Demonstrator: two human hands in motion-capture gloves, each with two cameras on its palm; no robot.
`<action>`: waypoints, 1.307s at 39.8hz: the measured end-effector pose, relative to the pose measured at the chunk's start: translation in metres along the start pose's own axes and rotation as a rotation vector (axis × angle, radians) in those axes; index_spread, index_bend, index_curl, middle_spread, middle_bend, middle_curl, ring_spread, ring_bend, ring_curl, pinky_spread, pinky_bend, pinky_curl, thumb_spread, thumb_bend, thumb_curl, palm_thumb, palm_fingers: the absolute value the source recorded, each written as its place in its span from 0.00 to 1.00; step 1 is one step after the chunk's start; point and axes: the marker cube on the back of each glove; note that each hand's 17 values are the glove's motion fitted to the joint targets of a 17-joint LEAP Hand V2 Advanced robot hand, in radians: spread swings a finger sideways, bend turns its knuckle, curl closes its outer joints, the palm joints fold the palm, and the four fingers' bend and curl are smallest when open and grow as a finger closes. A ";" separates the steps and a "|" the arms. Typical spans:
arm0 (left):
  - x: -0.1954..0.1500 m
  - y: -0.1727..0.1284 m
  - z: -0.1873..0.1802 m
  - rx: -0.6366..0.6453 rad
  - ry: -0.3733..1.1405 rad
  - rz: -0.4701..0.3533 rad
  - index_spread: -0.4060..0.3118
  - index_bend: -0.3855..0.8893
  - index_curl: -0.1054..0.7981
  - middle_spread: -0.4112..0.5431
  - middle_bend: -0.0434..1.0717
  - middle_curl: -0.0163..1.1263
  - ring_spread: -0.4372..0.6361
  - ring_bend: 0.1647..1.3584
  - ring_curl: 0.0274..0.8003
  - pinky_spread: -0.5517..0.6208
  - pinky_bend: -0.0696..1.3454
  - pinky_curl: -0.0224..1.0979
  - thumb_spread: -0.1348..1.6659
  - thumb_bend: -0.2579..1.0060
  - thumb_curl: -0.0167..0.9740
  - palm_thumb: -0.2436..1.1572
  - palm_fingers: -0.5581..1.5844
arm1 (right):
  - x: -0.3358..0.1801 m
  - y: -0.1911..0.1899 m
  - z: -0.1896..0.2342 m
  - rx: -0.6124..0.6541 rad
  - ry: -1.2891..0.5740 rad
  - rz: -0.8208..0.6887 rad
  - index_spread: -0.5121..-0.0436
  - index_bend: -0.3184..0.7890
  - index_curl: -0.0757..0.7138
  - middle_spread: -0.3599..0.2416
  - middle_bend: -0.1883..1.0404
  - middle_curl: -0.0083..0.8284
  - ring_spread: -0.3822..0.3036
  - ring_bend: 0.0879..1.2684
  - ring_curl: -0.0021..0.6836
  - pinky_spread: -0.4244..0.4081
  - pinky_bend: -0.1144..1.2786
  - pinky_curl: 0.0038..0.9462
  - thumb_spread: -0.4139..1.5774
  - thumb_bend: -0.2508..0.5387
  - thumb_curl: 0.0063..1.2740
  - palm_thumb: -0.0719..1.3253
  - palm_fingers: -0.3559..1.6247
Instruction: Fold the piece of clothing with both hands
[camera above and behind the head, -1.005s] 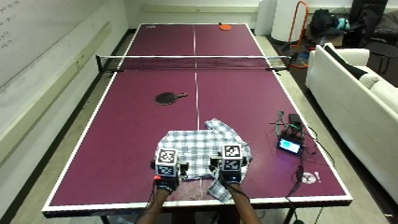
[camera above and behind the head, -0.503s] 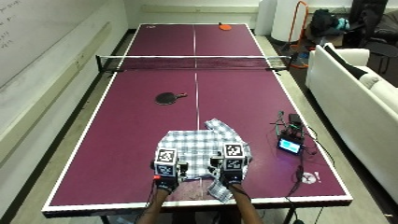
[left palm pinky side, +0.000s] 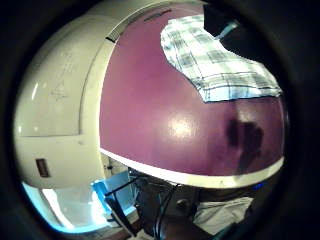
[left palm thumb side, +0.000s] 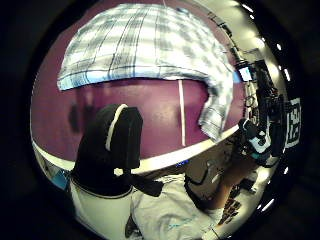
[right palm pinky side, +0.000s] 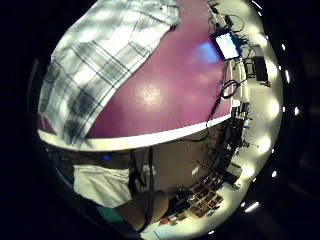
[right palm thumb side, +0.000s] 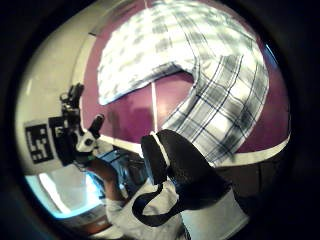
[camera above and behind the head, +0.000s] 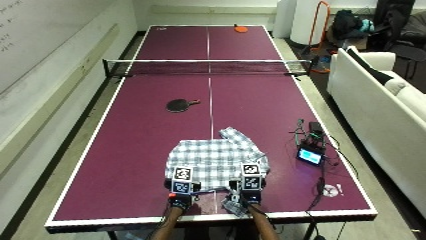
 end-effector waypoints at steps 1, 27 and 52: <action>0.000 0.003 0.000 -0.021 -0.010 -0.007 0.57 0.38 0.29 0.48 0.25 0.30 0.60 0.43 0.33 0.72 0.41 0.31 0.76 0.22 0.24 0.37 0.36 | 0.000 0.003 0.001 -0.023 0.006 0.003 0.26 0.35 0.36 0.56 0.29 0.32 0.78 0.17 0.28 0.78 0.43 0.33 0.78 0.32 0.16 0.29 0.17; -0.025 -0.043 0.023 0.466 -0.096 0.029 0.22 0.57 0.48 0.18 0.26 0.33 0.19 0.41 0.34 0.42 0.26 0.29 0.76 0.27 0.28 0.47 0.76 | 0.043 -0.014 0.005 0.191 0.102 -0.103 0.34 0.60 0.48 0.21 0.45 0.43 0.22 0.34 0.40 0.39 0.36 0.30 0.78 0.50 0.23 0.54 0.76; -0.058 -0.094 -0.080 0.145 -0.005 -0.019 0.09 0.45 0.57 0.02 0.50 0.45 0.05 0.37 0.45 0.26 0.18 0.34 0.73 0.22 0.29 0.59 0.86 | 0.000 -0.088 -0.160 0.124 -0.178 -0.143 0.37 0.43 0.54 0.17 0.56 0.55 0.17 0.61 0.66 0.15 0.37 0.38 0.74 0.39 0.23 0.66 0.87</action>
